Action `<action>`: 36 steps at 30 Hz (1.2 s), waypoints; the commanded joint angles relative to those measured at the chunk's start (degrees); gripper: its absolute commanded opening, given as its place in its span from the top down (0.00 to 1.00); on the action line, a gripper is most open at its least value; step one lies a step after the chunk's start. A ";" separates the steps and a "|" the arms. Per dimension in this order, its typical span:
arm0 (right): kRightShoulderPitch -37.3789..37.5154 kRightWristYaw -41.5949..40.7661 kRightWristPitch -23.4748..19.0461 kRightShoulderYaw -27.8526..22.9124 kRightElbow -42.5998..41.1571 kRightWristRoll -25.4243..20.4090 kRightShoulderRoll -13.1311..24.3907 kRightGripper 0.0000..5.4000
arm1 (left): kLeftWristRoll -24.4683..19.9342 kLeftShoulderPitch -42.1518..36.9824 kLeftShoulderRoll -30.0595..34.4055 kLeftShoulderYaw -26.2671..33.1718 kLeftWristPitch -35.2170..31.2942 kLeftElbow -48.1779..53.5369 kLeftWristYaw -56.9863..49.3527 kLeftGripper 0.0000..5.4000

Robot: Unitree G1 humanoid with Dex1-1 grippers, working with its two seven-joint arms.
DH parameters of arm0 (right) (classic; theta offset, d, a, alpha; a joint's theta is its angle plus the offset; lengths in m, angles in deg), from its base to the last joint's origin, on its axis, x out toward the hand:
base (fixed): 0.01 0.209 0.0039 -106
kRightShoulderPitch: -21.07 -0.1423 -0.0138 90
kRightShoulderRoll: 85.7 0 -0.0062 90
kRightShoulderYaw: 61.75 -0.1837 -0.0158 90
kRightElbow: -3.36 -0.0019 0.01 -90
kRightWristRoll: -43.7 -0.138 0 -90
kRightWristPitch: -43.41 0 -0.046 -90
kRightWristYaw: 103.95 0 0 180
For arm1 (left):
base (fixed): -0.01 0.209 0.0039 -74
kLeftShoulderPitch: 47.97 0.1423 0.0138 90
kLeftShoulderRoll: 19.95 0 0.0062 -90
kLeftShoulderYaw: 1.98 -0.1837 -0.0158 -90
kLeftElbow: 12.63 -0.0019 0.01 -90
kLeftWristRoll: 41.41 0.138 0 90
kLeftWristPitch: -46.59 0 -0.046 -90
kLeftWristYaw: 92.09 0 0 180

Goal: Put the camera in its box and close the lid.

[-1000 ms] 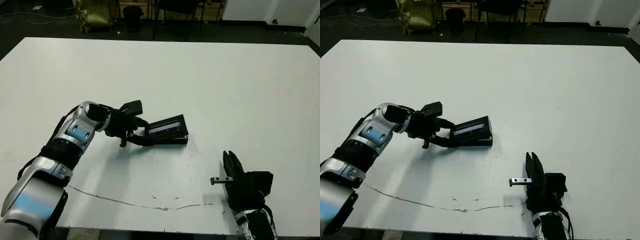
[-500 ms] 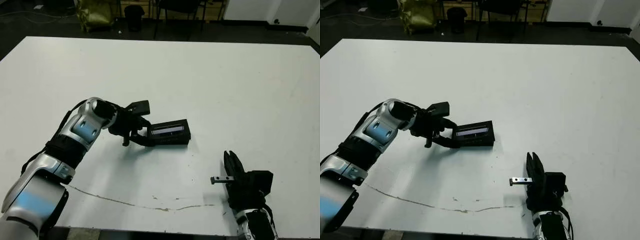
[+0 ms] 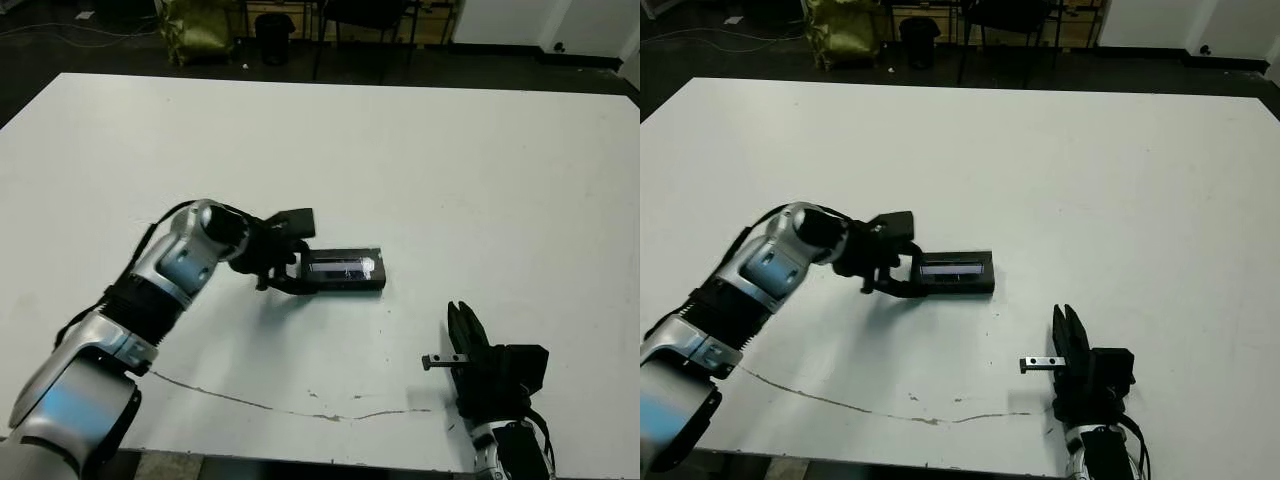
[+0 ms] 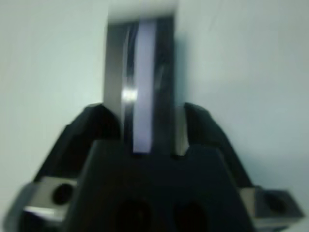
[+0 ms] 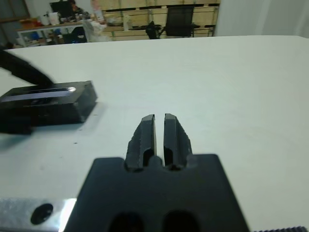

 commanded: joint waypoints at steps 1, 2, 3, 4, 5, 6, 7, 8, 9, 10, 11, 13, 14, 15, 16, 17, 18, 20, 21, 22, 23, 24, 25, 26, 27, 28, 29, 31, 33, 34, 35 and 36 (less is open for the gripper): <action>0.64 0.96 -2.61 -0.46 0.47 0.39 -0.01 1.00 | -0.54 2.13 -1.01 -3.15 0.49 2.32 1.84 0.20; 0.79 0.98 -3.08 -0.41 -0.01 0.31 -0.06 1.00 | -0.24 2.11 -0.78 -3.52 0.29 2.94 1.83 0.16; 0.82 0.72 -3.02 -0.43 -0.04 -0.08 -0.04 1.00 | -0.20 2.06 -0.54 -3.79 0.47 3.32 1.94 0.11; 0.80 0.48 -2.77 -0.45 0.10 -0.24 0.09 1.00 | -0.33 1.99 -0.33 -3.96 0.67 3.51 2.16 0.06; 0.74 0.22 -2.37 -0.48 0.38 -0.31 0.26 1.00 | -0.71 1.88 -0.23 -3.99 0.64 3.42 2.57 0.01; 0.72 -0.08 -1.87 -0.55 0.78 -0.69 0.26 1.00 | -1.66 1.86 -0.34 -3.58 0.52 2.75 3.24 0.00; 0.76 -0.15 -1.71 -0.57 0.94 -0.79 0.20 1.00 | -2.32 1.85 -0.35 -3.24 0.51 2.19 3.73 0.00; 0.83 -0.13 -1.95 -0.55 0.80 -0.75 0.18 1.00 | -2.69 1.82 -0.30 -3.01 0.67 1.73 4.01 0.00; 0.93 0.00 -2.20 -0.47 0.49 -0.42 0.26 1.00 | -2.37 1.75 -0.08 -3.14 0.85 1.62 3.84 0.00; 1.03 0.18 -2.13 -0.36 0.29 -0.23 0.14 1.00 | -2.16 1.70 0.16 -3.20 1.71 1.34 3.75 0.00; 1.08 0.23 -1.89 -0.30 0.25 -0.15 0.08 1.00 | -2.10 1.63 0.31 -3.20 2.38 1.04 3.78 0.00; 1.14 0.17 -2.12 -0.28 -0.03 -0.06 0.24 1.00 | -2.23 1.39 0.43 -2.94 2.90 -0.07 3.99 0.00; 1.26 0.54 -3.25 -0.23 -0.65 0.20 0.20 1.00 | -1.97 1.24 0.52 -2.93 2.64 -0.46 3.74 0.00; 1.41 1.04 -4.33 -0.12 -1.32 0.62 0.08 1.00 | -1.76 1.20 0.59 -2.80 2.16 -0.63 3.28 0.00; 1.53 1.35 -4.86 0.00 -1.77 1.01 0.01 1.00 | -1.57 1.31 0.65 -2.59 1.99 -0.73 2.63 0.00; 1.59 1.46 -4.83 0.10 -1.91 1.15 -0.02 1.00 | -1.44 1.42 0.70 -2.39 2.03 -0.75 2.09 0.00; 1.64 1.39 -4.35 0.21 -1.85 1.15 -0.02 1.00 | -1.43 1.66 0.68 -2.02 2.11 -0.63 1.41 0.00; 1.76 1.82 -4.62 0.48 -2.18 1.55 -0.14 1.00 | -2.33 2.52 0.12 -0.47 1.35 -0.32 -0.16 0.00; 1.79 1.89 -4.86 0.53 -2.29 1.68 -0.13 1.00 | -2.88 2.99 -0.34 0.51 0.66 -0.22 -1.23 0.00; 1.60 1.62 -4.18 0.33 -1.54 1.31 -0.16 1.00 | -3.26 3.63 -0.75 1.48 0.74 0.01 -2.75 0.00; 1.31 1.01 -3.09 0.02 -0.52 0.74 -0.02 1.00 | -3.68 4.45 -1.25 2.61 1.18 0.32 -4.72 0.00; 1.19 0.84 -2.90 -0.16 -0.17 0.38 -0.07 1.00 | -3.89 5.11 -1.57 3.46 2.29 0.61 -6.44 0.00; 1.15 0.84 -3.01 -0.22 -0.20 0.08 -0.21 1.00 | -4.28 5.67 -1.90 4.27 3.50 0.78 -7.89 0.00; 1.14 0.94 -3.27 -0.21 -0.35 -0.07 -0.32 1.00 | -4.76 6.10 -2.30 5.08 4.39 0.88 -9.13 0.00; 1.23 1.25 -3.66 -0.07 -0.65 0.20 -0.38 1.00 | -5.35 6.48 -2.74 5.96 5.42 0.79 -10.24 0.00; 1.14 1.05 -2.78 0.03 -0.25 0.57 -0.03 1.00 | -5.96 6.71 -3.14 6.75 5.79 0.62 -11.23 0.00; 0.95 0.39 -1.18 -0.04 0.61 0.36 0.27 1.00 | -6.35 6.80 -3.34 7.30 6.25 0.42 -11.93 0.00; 0.58 -0.18 0.64 -0.28 1.98 0.09 0.49 1.00 | -6.90 7.02 -3.62 8.28 7.44 0.15 -13.60 0.00; 0.68 0.43 0.17 -0.29 1.89 0.34 0.12 1.00 | -7.53 7.32 -4.11 9.50 8.15 -0.05 -15.60 0.00; 0.97 1.18 -1.18 -0.10 0.93 0.87 -0.16 1.00 | -7.70 7.44 -4.25 9.99 8.65 -0.09 -16.42 0.00; 1.13 1.55 -1.70 0.02 0.46 1.20 -0.28 1.00 | -8.04 7.52 -4.43 10.51 8.96 -0.20 -16.98 0.00; 1.23 1.69 -2.11 0.10 0.09 1.32 -0.27 1.00 | -8.25 7.59 -4.54 10.89 9.56 -0.39 -17.43 0.00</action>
